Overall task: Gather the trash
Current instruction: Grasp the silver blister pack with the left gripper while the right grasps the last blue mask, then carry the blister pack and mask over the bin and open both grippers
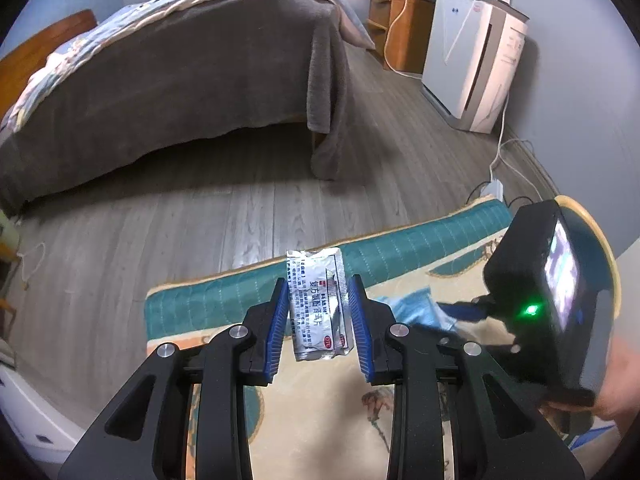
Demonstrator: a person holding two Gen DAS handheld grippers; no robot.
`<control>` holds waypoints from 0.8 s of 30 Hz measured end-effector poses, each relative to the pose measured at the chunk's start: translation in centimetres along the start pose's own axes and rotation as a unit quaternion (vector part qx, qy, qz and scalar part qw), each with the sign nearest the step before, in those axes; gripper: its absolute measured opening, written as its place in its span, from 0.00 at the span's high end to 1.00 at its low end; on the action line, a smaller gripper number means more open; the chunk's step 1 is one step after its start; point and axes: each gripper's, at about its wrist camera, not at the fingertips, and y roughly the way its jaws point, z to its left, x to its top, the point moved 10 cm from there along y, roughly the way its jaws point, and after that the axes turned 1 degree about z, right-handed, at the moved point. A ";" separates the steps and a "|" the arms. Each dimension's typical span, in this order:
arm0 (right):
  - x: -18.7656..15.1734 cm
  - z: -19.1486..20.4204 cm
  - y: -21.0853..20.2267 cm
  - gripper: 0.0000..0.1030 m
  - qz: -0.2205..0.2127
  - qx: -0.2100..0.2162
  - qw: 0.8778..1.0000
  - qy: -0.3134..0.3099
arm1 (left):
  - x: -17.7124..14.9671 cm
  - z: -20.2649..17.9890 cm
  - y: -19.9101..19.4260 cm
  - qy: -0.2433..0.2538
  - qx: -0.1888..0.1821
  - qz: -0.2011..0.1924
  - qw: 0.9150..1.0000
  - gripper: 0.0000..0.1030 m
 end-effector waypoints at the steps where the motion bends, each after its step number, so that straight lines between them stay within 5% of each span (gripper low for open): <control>1: 0.1 -0.1 -0.4 0.88 -0.004 0.007 1.000 0.005 | 0.0 -0.2 -0.1 0.001 0.000 0.000 1.000 0.69; 13: -1.3 -4.5 -8.1 0.89 -0.063 0.001 0.996 0.069 | 0.1 -4.4 -2.9 0.025 -0.003 -0.026 0.999 0.69; 24: -4.5 -8.7 -16.7 0.89 -0.107 -0.061 0.985 0.119 | -1.6 -10.4 -5.1 0.064 -0.023 -0.033 0.997 0.69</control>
